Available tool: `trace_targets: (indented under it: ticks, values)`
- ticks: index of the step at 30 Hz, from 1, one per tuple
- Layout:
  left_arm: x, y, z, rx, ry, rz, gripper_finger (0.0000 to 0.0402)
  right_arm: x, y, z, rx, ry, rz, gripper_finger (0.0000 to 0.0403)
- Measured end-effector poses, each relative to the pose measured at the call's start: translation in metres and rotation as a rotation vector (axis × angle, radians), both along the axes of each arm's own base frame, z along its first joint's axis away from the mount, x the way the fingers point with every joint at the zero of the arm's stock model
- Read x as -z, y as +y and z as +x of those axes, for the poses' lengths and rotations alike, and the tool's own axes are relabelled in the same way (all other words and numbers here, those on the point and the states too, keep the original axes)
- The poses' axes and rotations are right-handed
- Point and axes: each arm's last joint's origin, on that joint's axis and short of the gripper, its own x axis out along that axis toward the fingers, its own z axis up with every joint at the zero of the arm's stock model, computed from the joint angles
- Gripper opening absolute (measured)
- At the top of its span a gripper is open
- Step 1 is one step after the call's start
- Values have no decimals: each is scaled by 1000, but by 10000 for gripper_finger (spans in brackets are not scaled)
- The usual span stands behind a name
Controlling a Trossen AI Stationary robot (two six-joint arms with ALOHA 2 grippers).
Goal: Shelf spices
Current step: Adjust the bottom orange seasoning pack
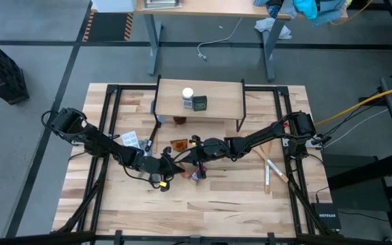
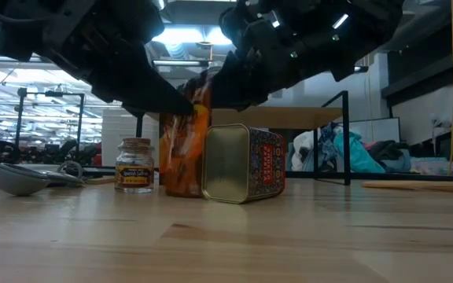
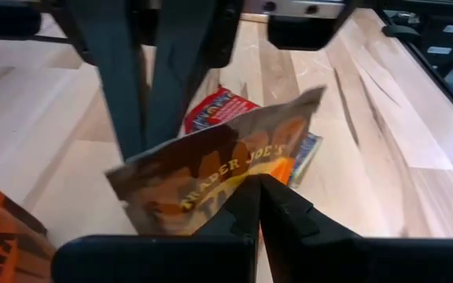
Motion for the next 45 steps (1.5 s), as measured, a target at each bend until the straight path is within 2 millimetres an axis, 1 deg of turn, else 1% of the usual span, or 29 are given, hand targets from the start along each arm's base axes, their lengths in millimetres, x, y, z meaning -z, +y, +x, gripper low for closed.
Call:
trace_targets:
  ticks: [2, 6, 9, 12, 19, 23, 28, 35, 41, 45]
  values:
    - [0, 3, 1, -11, 0, 0, 3, 3, 0, 1, -4, 2, 2, 7]
    - [0, 8, 3, -29, 1, 2, 3, 20, 2, 5, -27, 46, 10, 7]
    - [0, 10, 3, -35, 3, 2, 3, 26, 4, 14, -64, 56, 26, 7]
    - [0, 11, 4, -36, 3, 2, 1, 28, 5, 24, -86, 58, 34, 7]
    - [0, 12, 4, -24, 2, 43, 1, 18, 6, 35, -110, 62, -40, 7]
    - [0, 13, 4, -56, -2, 83, 2, 14, 3, 38, -110, 76, -56, 7]
    - [0, 15, 4, -85, 0, 131, 2, 14, -2, 39, -104, 77, -60, 7]
    - [1, 23, 5, -128, 10, 145, 2, 14, -13, 40, -89, 77, -54, 7]
    - [1, 24, 6, -133, 11, 143, 3, 14, -13, 40, -90, 77, -54, 7]
    - [1, 21, 5, -125, 10, 144, 3, 14, -12, 40, -92, 79, -49, 7]
